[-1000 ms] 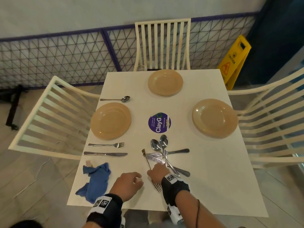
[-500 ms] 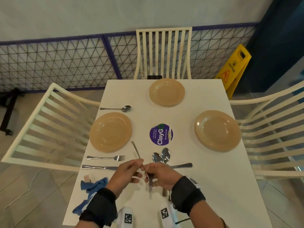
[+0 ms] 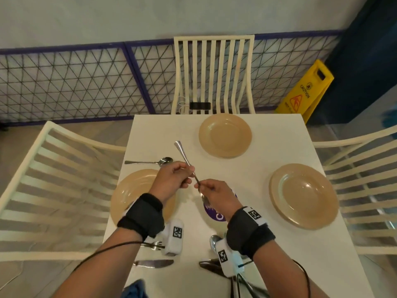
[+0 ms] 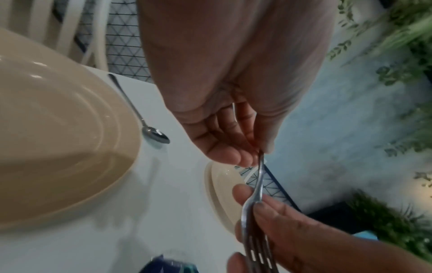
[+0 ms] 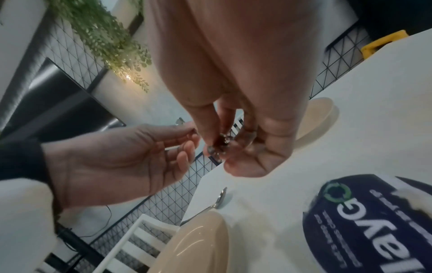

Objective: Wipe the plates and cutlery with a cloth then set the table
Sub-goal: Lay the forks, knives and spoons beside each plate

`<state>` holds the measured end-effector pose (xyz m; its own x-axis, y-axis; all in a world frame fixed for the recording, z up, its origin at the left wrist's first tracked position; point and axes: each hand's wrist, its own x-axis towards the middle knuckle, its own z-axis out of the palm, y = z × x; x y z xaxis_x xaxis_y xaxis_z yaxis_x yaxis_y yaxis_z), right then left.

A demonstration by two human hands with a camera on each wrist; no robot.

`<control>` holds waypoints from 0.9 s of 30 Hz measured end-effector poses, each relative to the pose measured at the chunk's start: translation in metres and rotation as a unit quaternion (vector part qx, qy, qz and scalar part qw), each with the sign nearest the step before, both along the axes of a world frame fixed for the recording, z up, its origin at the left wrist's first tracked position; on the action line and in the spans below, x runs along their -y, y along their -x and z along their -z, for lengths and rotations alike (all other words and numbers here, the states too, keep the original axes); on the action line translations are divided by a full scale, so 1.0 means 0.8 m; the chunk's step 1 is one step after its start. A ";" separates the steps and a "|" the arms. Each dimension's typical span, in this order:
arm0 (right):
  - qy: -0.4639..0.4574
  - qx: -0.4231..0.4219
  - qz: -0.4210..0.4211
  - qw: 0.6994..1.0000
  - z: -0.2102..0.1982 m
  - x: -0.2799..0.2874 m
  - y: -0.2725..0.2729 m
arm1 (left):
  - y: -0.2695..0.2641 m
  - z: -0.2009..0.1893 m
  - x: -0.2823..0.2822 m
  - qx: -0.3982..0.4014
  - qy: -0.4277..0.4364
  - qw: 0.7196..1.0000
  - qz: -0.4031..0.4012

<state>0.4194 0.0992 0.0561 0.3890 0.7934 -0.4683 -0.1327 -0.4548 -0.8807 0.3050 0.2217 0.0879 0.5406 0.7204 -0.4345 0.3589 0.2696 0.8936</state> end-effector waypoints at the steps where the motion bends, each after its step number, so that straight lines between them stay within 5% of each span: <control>1: 0.006 0.014 0.004 1.000 0.005 -0.009 -0.009 | -0.011 0.002 -0.010 -0.009 -0.013 1.000 0.005; 11: -0.048 0.053 0.128 0.989 0.028 -0.047 -0.138 | -0.195 -0.004 -0.061 0.036 -0.153 0.985 0.070; 16: -0.028 0.044 0.190 0.980 0.044 -0.036 -0.239 | -0.319 -0.010 -0.077 0.063 -0.126 0.986 0.093; 27: 0.107 0.103 0.210 0.966 0.105 -0.041 -0.363 | -0.500 0.084 -0.108 -0.156 -0.272 0.915 0.255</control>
<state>0.7099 0.1317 -0.0279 0.7578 0.4396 -0.4822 -0.1761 -0.5737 -0.7999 0.7053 0.3079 0.0208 0.7778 0.5640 -0.2775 0.5741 -0.4577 0.6789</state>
